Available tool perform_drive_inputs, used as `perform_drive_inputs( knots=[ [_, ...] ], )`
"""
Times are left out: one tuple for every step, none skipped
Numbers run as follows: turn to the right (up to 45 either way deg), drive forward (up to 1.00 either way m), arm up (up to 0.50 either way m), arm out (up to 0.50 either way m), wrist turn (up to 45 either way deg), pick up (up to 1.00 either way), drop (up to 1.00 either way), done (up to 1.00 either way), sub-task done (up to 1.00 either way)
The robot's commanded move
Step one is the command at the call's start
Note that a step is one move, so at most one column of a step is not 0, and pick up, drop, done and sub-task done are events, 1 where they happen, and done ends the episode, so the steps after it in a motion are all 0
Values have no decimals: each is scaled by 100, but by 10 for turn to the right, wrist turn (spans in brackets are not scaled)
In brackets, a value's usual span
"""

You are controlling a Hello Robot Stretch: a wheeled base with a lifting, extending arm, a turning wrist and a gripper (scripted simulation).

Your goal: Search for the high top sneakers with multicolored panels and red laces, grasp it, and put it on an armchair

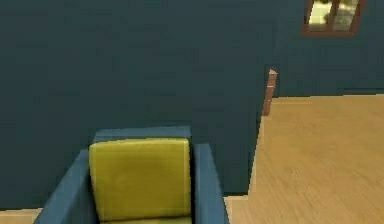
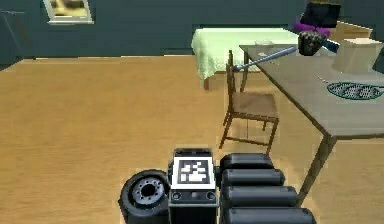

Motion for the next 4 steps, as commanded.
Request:
perform_drive_inputs(
  knots=[
    [450, 0, 0, 0, 0, 0, 0, 0, 0],
    [450, 0, 0, 0, 0, 0, 0, 0, 0],
    [450, 0, 0, 0, 0, 0, 0, 0, 0],
    [330, 0, 0, 0, 0, 0, 0, 0, 0]
  ],
)
